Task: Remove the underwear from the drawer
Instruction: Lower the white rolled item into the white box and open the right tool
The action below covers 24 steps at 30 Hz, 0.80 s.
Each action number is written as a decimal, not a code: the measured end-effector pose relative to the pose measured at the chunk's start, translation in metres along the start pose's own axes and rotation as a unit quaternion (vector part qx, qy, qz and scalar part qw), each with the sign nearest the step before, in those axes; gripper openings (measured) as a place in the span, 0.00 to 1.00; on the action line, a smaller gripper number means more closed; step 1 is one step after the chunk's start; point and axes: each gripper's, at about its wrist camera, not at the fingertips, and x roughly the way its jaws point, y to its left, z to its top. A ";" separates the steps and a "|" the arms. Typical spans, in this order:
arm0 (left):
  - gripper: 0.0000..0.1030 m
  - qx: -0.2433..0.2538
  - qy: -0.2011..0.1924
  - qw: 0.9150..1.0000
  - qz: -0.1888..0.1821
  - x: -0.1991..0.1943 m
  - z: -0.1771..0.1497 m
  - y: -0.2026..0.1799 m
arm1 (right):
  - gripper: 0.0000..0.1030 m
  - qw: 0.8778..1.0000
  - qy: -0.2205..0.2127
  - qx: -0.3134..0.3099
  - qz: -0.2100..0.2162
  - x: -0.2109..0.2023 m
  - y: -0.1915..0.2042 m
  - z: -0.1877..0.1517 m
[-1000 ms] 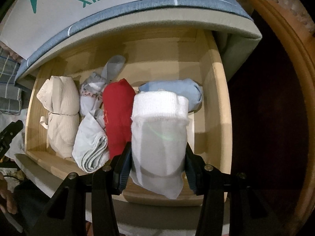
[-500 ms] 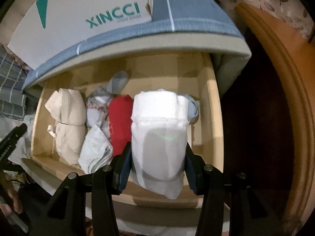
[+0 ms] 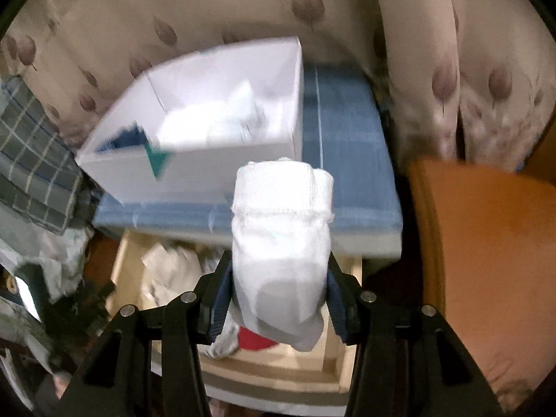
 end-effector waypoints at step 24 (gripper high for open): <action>0.46 -0.022 -0.003 1.000 -0.010 0.000 0.001 0.008 | 0.45 0.998 0.034 -0.044 -0.015 0.078 0.067 0.117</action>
